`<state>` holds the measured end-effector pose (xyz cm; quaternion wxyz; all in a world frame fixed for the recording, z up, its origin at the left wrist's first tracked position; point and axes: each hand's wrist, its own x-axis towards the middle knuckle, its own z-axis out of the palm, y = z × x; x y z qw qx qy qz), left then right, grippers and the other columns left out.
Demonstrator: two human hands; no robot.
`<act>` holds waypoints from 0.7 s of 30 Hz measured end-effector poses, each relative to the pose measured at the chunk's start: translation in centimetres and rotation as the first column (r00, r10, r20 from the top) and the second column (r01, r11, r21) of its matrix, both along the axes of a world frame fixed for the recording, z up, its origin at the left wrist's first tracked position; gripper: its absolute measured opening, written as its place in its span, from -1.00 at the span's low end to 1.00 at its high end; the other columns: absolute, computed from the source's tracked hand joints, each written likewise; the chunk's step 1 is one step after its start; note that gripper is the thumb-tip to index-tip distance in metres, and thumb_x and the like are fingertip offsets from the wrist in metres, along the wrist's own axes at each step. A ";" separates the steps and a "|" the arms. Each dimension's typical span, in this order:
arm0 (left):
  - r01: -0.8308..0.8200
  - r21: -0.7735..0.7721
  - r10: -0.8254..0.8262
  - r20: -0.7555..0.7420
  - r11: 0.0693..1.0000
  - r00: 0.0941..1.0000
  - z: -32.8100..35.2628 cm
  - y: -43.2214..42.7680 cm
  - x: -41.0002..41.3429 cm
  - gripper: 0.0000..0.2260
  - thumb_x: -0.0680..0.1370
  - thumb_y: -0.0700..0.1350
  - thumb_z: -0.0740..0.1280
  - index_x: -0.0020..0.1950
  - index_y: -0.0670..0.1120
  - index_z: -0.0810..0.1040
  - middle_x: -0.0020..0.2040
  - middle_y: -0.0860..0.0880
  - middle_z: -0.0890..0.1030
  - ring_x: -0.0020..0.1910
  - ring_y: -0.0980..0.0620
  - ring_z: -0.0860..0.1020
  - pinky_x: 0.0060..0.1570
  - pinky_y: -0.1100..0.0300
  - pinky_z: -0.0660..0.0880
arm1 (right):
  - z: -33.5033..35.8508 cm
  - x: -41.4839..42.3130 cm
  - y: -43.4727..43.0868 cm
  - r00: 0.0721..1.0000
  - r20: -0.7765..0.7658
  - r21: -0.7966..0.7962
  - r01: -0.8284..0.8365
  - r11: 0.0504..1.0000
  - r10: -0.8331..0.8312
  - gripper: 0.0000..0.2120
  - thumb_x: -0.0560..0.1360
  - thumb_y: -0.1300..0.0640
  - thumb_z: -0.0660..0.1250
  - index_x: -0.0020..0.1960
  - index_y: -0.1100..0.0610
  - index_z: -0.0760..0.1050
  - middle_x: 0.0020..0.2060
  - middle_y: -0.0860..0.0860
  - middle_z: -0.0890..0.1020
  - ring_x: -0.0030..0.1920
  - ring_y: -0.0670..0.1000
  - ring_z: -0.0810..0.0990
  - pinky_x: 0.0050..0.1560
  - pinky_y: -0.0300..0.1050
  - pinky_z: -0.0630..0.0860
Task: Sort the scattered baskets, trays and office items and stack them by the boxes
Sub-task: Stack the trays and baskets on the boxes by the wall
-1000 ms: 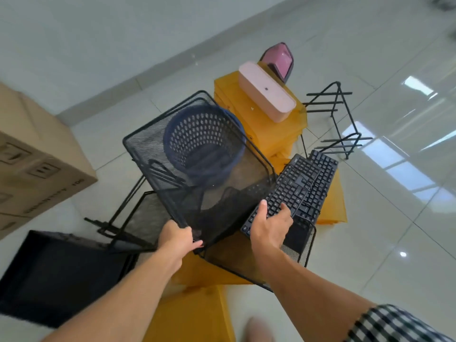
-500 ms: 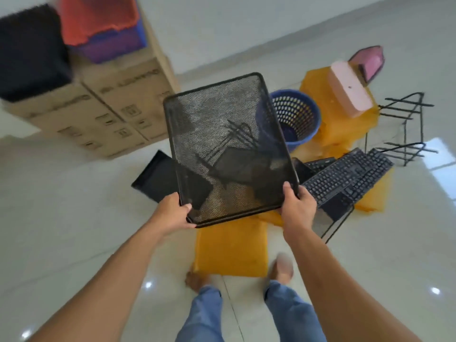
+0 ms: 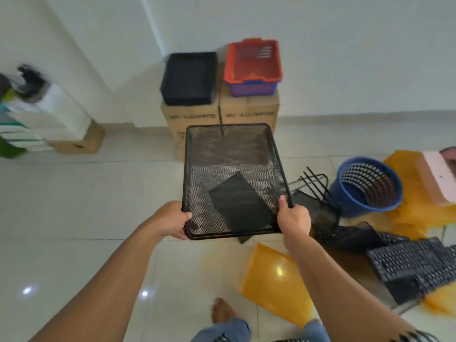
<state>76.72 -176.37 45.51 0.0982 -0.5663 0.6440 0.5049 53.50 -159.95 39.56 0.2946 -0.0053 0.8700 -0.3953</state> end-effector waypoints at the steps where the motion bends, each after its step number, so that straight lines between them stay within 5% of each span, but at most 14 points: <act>1: -0.015 -0.011 0.015 -0.005 1.000 1.000 0.6 -0.8 0.9 -0.84 0.69 -0.24 0.18 0.04 -0.09 0.54 -0.10 -0.09 0.70 -0.26 -0.03 0.72 -0.34 0.20 0.61 | 0.3 1.0 -1.3 0.999 -0.027 -0.020 0.018 1.000 -0.019 -0.53 0.64 -0.15 0.25 0.15 0.26 0.63 -0.07 0.16 0.66 -0.01 0.22 0.62 -0.05 -0.12 0.37; 4: -0.087 -0.050 0.086 -0.039 0.995 0.996 2.2 -3.5 3.8 -0.82 0.69 -0.24 0.16 0.09 -0.17 0.56 0.03 -0.17 0.68 -0.03 -0.14 0.70 -0.07 -0.02 0.67 | 1.8 3.8 -5.6 0.994 -0.105 -0.060 0.009 0.998 -0.015 -0.54 0.65 -0.14 0.24 0.16 0.25 0.62 0.03 0.19 0.68 0.06 0.23 0.63 -0.04 -0.09 0.36; 9: -0.214 -0.223 0.201 -0.079 0.951 0.976 3.3 -6.4 5.5 -0.80 0.68 -0.18 0.13 0.22 -0.18 0.48 0.14 -0.16 0.59 0.10 -0.14 0.59 0.11 -0.06 0.59 | 3.2 6.2 -10.7 0.993 -0.107 -0.127 0.037 0.991 -0.051 -0.62 0.64 -0.13 0.25 0.01 0.17 0.62 -0.27 0.02 0.60 -0.24 0.06 0.50 -0.11 -0.03 0.44; 14: -0.314 -0.372 0.301 -0.096 0.874 0.949 3.0 -9.5 4.7 -0.88 0.69 -0.14 0.12 0.16 -0.15 0.38 0.07 -0.12 0.51 -0.06 -0.05 0.48 -0.15 0.10 0.38 | 4.5 6.9 -14.6 0.989 -0.136 -0.140 0.046 0.989 -0.065 -0.67 0.65 -0.12 0.24 -0.11 0.11 0.52 -0.38 -0.05 0.48 -0.35 0.01 0.42 -0.25 -0.11 0.37; 17: -0.347 -0.395 0.331 -0.111 0.851 0.937 2.8 -12.0 4.4 -0.94 0.68 -0.17 0.12 0.10 -0.11 0.36 -0.02 -0.08 0.50 -0.16 0.04 0.45 -0.25 0.12 0.36 | 4.9 6.8 -17.5 0.987 -0.148 -0.149 0.038 0.988 -0.060 -0.68 0.66 -0.11 0.23 -0.10 0.11 0.51 -0.36 -0.03 0.48 -0.26 0.09 0.49 -0.17 -0.08 0.39; 21: -0.356 -0.428 0.334 -0.127 0.831 0.934 2.6 -17.1 3.6 -0.96 0.66 -0.19 0.14 0.08 -0.11 0.36 -0.13 0.00 0.44 -0.15 -0.01 0.47 -0.17 0.10 0.40 | 4.5 6.4 -22.4 0.989 -0.121 -0.151 0.061 0.987 -0.080 -0.66 0.65 -0.11 0.24 -0.03 0.16 0.57 -0.21 0.08 0.56 -0.18 0.13 0.48 -0.10 -0.01 0.44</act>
